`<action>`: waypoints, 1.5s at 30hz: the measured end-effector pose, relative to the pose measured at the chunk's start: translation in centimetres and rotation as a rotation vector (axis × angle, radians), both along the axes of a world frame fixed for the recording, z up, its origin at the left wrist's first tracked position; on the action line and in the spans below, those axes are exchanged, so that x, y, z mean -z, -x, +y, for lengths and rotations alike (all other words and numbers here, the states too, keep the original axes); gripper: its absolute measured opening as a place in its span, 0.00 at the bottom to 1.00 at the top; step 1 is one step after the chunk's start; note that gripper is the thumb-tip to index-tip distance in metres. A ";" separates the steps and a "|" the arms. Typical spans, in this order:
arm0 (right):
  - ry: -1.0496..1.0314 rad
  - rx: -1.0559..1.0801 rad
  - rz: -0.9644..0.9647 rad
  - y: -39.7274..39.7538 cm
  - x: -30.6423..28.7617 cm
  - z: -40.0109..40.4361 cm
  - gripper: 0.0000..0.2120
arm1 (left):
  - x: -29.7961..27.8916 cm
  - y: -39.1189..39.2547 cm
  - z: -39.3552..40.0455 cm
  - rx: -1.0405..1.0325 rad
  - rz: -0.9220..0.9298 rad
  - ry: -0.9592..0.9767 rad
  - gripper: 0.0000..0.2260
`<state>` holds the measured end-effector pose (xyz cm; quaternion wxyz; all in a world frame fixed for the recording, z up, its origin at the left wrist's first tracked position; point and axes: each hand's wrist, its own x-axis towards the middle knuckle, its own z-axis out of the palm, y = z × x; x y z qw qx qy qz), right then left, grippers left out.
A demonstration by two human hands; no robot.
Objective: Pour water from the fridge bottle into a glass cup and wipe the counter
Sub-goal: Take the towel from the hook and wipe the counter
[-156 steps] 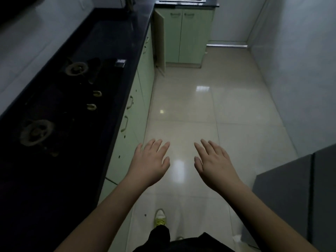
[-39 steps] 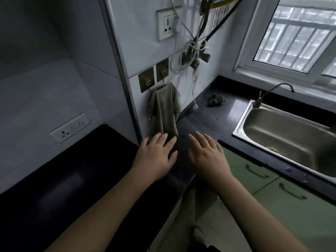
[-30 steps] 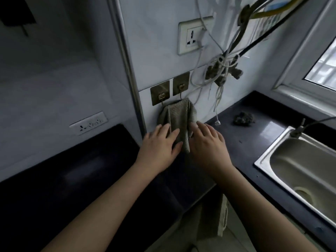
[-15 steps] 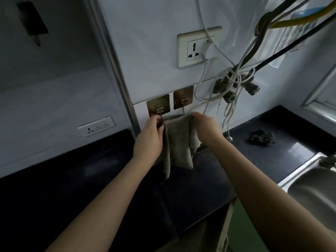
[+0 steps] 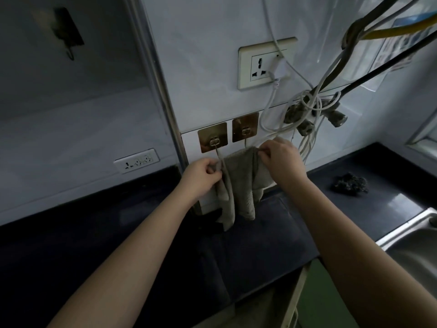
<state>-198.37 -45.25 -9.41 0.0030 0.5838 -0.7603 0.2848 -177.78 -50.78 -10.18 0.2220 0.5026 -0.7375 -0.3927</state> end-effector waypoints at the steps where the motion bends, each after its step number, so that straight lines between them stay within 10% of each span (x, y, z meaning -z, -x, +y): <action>1: 0.042 0.007 0.011 0.0 -0.1 0.2 0.10 | -0.2 -0.2 0.1 -0.013 0.002 0.030 0.14; 23: 0.077 0.056 -0.357 -0.6 -2.8 1.2 0.11 | -3.3 -0.7 2.1 -0.105 -0.118 0.533 0.06; 45: 0.307 -0.309 -0.005 -7.4 -3.5 7.1 0.08 | -4.5 -11.8 5.3 -0.011 -0.049 0.540 0.04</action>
